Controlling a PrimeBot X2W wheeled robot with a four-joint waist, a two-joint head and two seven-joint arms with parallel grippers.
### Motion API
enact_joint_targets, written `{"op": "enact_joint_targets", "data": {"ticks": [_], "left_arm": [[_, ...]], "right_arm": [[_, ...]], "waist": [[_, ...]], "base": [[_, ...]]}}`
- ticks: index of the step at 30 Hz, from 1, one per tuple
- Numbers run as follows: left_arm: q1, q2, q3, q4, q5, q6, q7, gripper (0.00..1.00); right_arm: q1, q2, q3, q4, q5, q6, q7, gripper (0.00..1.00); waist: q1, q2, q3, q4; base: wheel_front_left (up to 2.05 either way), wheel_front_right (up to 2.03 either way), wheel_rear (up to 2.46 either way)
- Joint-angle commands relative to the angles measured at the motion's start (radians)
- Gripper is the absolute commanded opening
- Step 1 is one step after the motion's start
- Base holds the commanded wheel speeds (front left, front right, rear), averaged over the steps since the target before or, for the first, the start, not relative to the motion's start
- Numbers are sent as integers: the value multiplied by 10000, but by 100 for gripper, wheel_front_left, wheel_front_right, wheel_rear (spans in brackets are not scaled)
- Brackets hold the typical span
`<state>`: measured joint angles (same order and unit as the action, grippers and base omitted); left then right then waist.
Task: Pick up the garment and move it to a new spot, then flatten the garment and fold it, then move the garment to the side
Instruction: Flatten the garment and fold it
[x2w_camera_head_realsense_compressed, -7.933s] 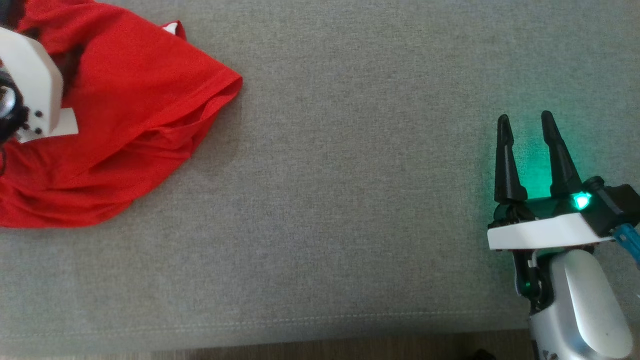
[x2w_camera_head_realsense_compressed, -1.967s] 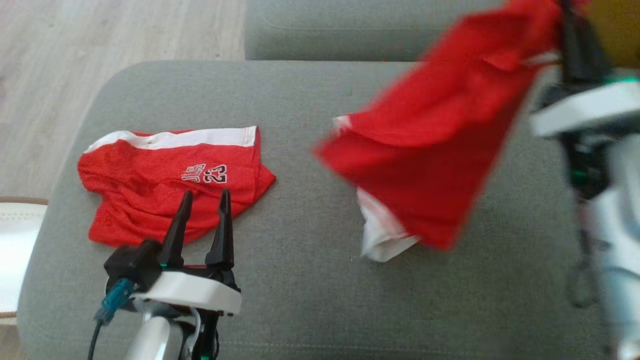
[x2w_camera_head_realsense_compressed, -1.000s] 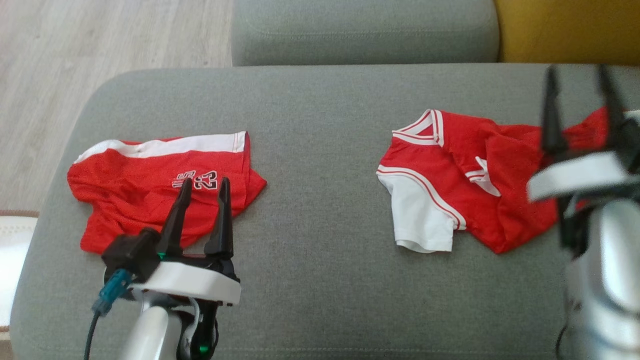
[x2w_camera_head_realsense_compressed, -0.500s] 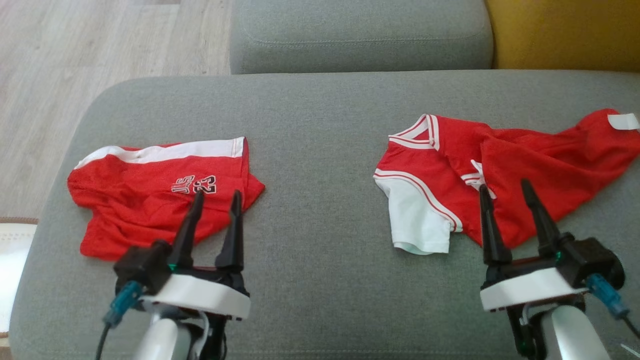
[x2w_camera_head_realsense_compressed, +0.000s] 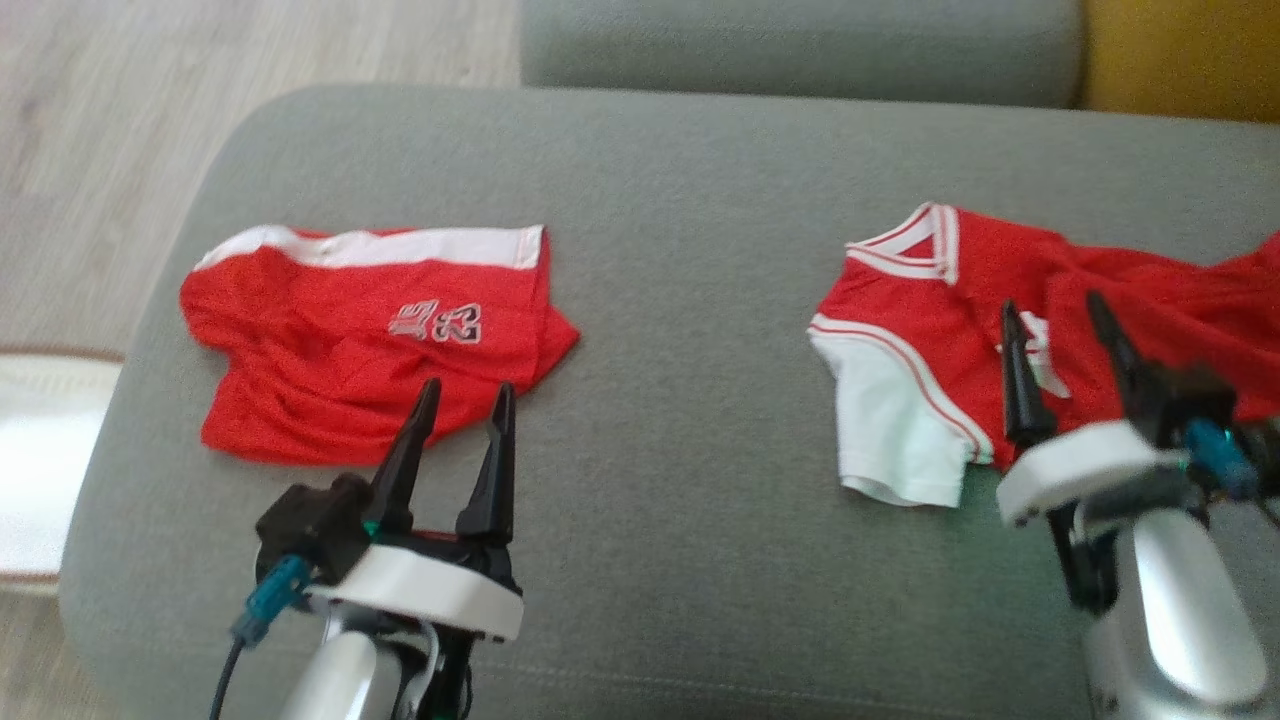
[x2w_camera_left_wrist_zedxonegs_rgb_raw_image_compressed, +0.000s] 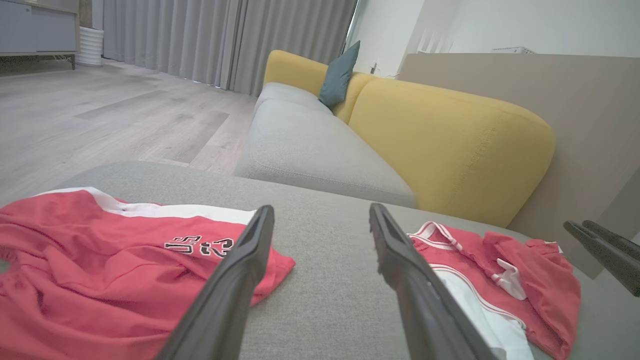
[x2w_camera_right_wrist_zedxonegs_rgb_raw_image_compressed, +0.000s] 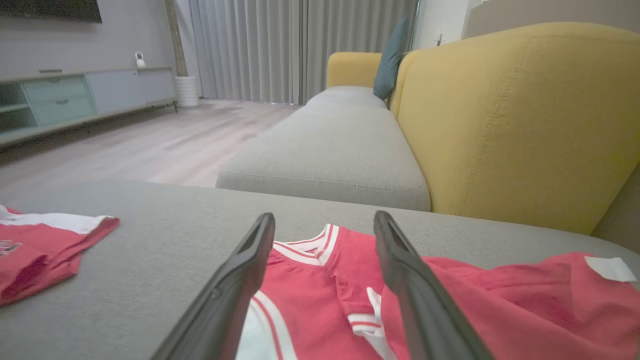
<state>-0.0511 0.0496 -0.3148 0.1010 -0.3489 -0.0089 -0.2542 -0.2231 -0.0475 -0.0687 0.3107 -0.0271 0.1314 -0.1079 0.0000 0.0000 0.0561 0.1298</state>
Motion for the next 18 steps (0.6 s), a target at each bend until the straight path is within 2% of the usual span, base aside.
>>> {"op": "enact_joint_targets", "data": {"ticks": [1,9,18], "left_arm": [[-699,7,206,-272,-64,-30,-76,100],[-1105,7,-19,-204,-119,-88,-76,100],[-1378,7,-67,-268,-227,-86,-76,100]], "right_arm": [[-893,-29,39,95,-410,-7,230,100],[-2663,-28,-1625,2206,-2310,-7,1082,100],[-3826,-28,-2974,3774,-4119,-7,921,100]], "waist": [[0,0,451,438],[0,0,1184,1206],[0,0,1735,1629]], "base": [[0,0,0],[0,0,0],[0,0,0]]}}
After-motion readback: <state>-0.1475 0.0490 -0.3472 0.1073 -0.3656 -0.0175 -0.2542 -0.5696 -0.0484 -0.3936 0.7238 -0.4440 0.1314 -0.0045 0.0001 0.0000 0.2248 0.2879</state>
